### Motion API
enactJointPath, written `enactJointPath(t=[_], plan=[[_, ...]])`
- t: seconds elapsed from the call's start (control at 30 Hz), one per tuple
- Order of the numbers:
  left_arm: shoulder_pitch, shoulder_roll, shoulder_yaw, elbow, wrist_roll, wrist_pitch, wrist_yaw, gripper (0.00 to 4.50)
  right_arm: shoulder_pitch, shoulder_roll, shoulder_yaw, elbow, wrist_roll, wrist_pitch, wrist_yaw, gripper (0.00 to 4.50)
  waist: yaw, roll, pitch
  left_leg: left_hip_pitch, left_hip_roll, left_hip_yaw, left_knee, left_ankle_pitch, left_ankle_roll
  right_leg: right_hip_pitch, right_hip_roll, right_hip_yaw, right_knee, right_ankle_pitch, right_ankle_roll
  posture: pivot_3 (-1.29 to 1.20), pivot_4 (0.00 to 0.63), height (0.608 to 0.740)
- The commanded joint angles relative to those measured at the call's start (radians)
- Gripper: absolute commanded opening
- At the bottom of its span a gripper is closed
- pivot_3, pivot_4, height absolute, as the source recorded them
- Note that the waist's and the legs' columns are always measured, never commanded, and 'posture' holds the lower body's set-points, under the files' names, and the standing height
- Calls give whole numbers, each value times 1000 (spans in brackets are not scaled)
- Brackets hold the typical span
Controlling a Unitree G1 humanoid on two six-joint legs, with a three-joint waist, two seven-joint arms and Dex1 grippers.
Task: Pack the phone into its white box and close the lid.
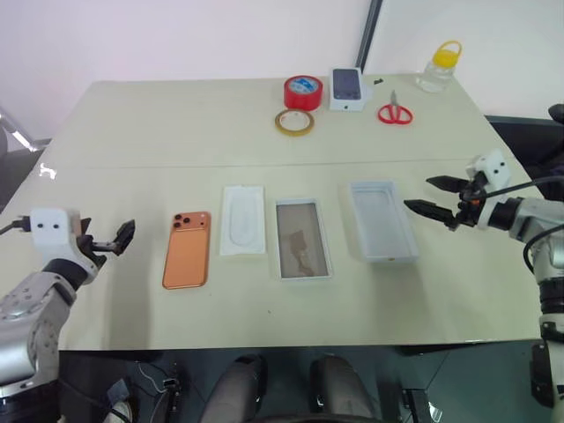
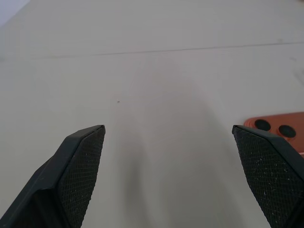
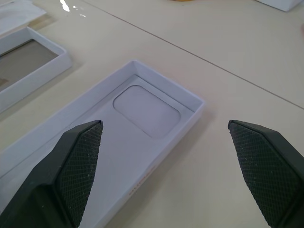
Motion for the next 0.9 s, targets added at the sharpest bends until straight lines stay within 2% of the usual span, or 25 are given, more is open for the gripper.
enactJointPath(t=[0.03,0.1,0.27,0.37,0.53,0.9], plan=[[-47,-1,-41,-78,-37,60,18,4500,-22,9,-4,-109,27,15,-7,4410,-1,0,0,0,0,0,0,0,0,0,0,0,0,0,0,0,150,740],[-98,-9,-98,-107,-66,121,18,4500,-8,22,15,-187,38,33,-4,4410,1,0,0,0,0,0,0,0,0,0,0,0,0,0,0,0,150,740],[-260,-128,-203,-170,-225,366,98,4500,50,64,81,-450,77,95,-11,4410,2,-1,0,-1,0,0,1,0,0,0,0,0,0,0,1,0,150,740],[-312,-158,-266,-153,-225,504,160,4500,81,92,130,-568,77,127,-38,4410,-4,-1,0,-1,0,0,1,0,0,-1,1,1,0,0,1,0,150,740],[-398,-265,-240,-85,-229,603,263,4500,138,116,158,-712,105,189,-79,4410,3,-1,0,0,0,0,2,0,0,-2,2,2,2,0,1,0,150,740],[-481,-347,-192,4,-188,810,356,4500,181,111,166,-796,137,233,-97,4410,1,-3,0,0,0,1,2,0,0,-1,2,2,2,1,1,0,150,740]])
